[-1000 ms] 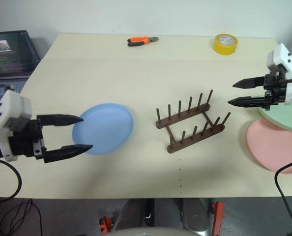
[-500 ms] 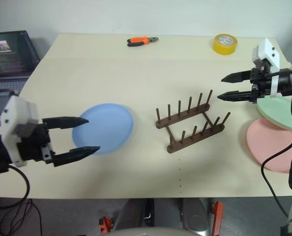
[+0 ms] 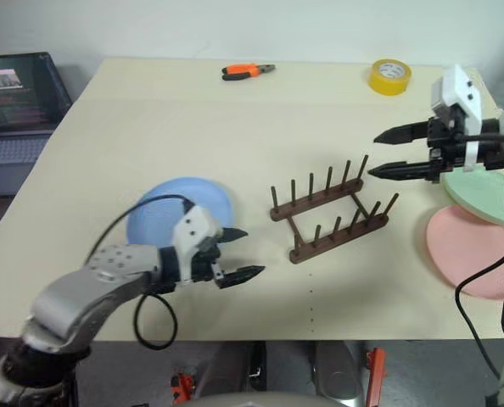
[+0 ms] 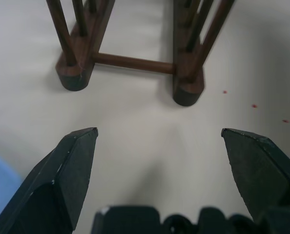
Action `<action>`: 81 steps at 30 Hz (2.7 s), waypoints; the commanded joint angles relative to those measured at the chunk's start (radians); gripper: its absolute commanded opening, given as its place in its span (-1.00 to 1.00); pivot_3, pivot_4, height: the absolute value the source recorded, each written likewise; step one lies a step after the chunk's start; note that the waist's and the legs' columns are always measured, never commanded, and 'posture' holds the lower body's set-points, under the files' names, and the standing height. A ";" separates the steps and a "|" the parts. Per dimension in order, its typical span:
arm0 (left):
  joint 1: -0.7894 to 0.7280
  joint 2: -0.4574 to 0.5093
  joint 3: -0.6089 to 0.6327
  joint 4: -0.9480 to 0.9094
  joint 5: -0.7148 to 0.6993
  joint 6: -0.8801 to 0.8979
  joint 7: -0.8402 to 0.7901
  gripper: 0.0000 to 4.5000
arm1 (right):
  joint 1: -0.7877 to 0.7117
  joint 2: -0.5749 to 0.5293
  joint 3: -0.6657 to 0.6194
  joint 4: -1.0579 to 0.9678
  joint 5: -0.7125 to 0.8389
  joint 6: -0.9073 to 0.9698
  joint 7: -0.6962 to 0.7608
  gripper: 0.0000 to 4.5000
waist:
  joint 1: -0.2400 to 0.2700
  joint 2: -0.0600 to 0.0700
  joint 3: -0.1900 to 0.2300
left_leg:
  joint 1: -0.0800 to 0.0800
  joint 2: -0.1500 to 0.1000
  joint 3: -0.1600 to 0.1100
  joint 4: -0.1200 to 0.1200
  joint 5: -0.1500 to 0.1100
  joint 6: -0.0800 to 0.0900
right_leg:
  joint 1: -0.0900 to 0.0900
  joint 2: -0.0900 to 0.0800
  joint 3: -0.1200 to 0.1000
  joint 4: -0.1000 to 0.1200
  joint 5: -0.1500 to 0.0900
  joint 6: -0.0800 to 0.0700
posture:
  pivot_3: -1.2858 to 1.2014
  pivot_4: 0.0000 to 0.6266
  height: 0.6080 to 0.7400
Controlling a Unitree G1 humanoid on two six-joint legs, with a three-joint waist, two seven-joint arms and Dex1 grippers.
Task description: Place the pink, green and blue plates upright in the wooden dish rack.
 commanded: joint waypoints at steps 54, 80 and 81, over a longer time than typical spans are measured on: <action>-0.727 -0.668 -0.120 1.466 0.473 -0.863 -0.348 -0.55 | 0.758 -0.296 -0.514 -0.600 0.198 0.322 -0.259 0.50 | 0.022 -0.003 -0.009 | -0.015 -0.002 -0.001 0.000 0.014 0.010 | -0.004 0.000 -0.003 -0.018 0.016 0.010 | 0.03 -0.52 1.00; -0.555 -0.594 -0.130 1.082 0.550 -0.664 -0.359 -0.12 | 0.752 -0.314 -0.487 -0.559 0.194 0.278 -0.266 0.50 | 0.021 -0.003 -0.009 | -0.014 -0.002 -0.001 0.001 0.014 0.010 | -0.004 0.000 -0.002 -0.018 0.017 0.012 | 0.03 -0.52 1.00; -0.553 -0.592 -0.133 1.078 0.553 -0.660 -0.358 0.04 | 0.749 -0.315 -0.484 -0.557 0.194 0.276 -0.265 0.50 | 0.021 -0.003 -0.009 | -0.014 -0.002 -0.001 0.001 0.014 0.010 | -0.004 0.000 -0.002 -0.018 0.018 0.011 | 0.03 -0.52 1.00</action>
